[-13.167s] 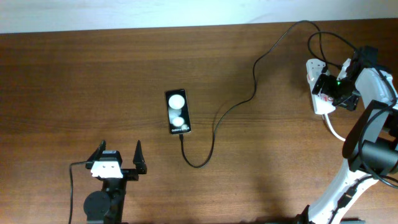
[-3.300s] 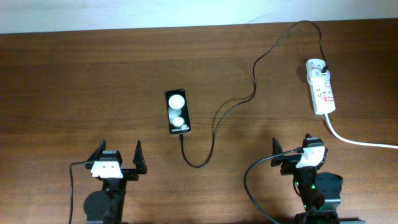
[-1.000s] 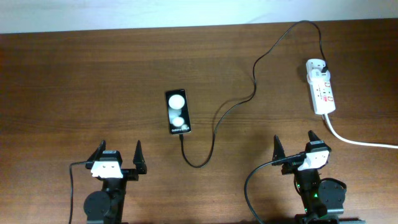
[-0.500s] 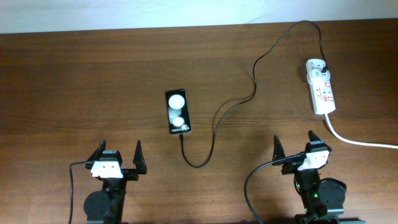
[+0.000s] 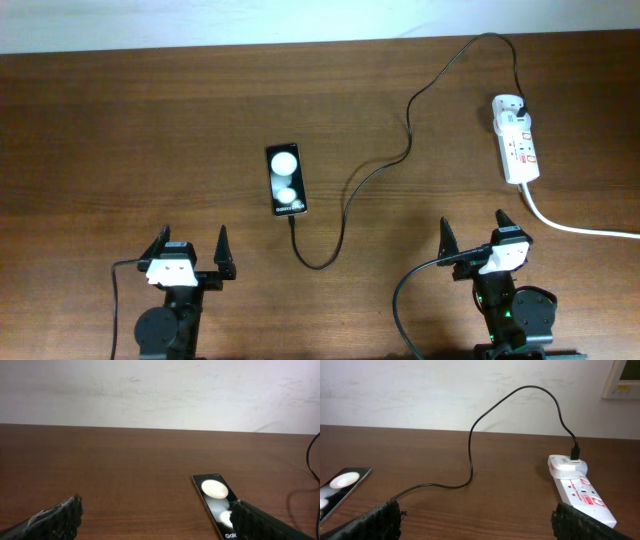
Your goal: Plug charger to phone and switch on socket
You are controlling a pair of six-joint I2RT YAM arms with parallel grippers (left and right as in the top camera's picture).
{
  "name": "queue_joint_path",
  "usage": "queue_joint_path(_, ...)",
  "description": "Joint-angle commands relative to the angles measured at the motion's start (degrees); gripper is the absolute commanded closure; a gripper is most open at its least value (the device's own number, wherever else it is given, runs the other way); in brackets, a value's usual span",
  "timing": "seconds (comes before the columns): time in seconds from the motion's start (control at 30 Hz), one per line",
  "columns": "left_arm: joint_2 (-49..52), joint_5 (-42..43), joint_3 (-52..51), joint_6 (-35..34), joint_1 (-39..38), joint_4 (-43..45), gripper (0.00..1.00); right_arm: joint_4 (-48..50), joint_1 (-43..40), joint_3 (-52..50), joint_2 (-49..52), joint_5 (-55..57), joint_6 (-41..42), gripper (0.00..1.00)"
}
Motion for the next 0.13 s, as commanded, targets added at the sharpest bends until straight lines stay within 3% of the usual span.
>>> queue_joint_path(0.0,-0.5,-0.4,-0.1,0.7,0.4,-0.4,0.01,-0.3,0.6,-0.3,-0.7,-0.5,0.0,0.01)
queue_joint_path(0.1,-0.5,-0.4,-0.1,0.7,0.4,-0.4,0.01,-0.3,0.6,-0.3,-0.7,-0.5,0.0,0.01)
